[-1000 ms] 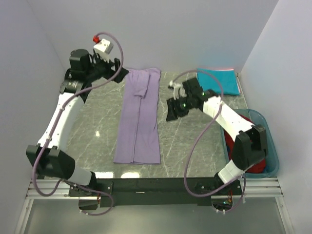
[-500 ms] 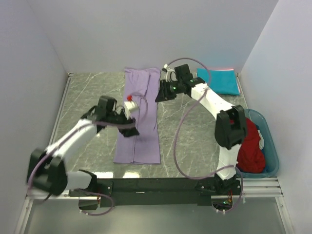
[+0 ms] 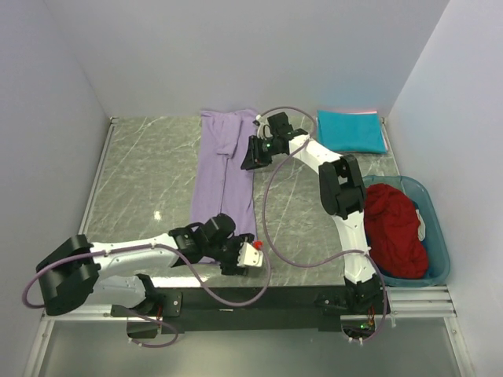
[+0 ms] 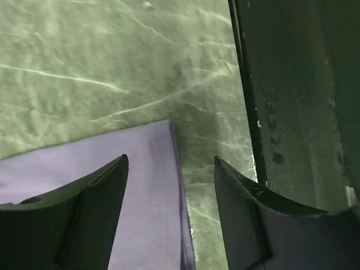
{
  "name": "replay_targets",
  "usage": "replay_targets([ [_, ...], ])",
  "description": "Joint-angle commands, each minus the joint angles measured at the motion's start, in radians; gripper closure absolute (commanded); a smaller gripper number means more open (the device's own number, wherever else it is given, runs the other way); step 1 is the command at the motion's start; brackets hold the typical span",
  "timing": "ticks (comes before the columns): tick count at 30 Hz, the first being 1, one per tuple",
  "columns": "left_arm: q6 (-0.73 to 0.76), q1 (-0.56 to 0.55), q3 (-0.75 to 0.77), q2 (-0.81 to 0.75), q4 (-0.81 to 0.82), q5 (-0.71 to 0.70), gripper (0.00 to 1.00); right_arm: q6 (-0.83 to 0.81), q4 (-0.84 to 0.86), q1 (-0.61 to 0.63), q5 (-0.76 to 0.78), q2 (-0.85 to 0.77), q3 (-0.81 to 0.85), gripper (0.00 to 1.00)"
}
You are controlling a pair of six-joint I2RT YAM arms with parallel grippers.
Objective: Fold and stack the t-shirts
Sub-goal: Fold the tshirt
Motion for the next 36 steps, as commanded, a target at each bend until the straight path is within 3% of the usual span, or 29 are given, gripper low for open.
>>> replay_targets([
  [1,0.057,-0.053,-0.006,0.036,0.14,-0.098,0.33,0.038,0.079,0.009,-0.01,0.015,0.043,0.65],
  [16,0.14,-0.077,0.042,0.225,0.206,-0.107,0.41,0.079,0.091,0.009,-0.001,0.108,0.006,0.66],
  [21,0.156,-0.086,0.046,0.25,0.226,-0.104,0.43,0.086,0.053,0.008,0.003,0.136,0.032,0.71],
  [24,0.174,-0.088,0.057,0.268,0.218,-0.093,0.5,0.079,0.022,0.011,0.025,0.147,0.054,0.73],
  [31,0.2,-0.1,0.052,0.258,0.134,-0.044,0.91,0.055,-0.062,0.008,0.077,0.177,0.123,0.78],
  [34,0.205,-0.114,0.063,0.245,0.062,-0.014,0.99,0.046,-0.094,0.008,0.103,0.19,0.16,0.78],
  [36,0.2,-0.129,0.081,0.239,0.01,0.012,0.99,0.04,-0.113,0.008,0.118,0.196,0.178,0.78],
])
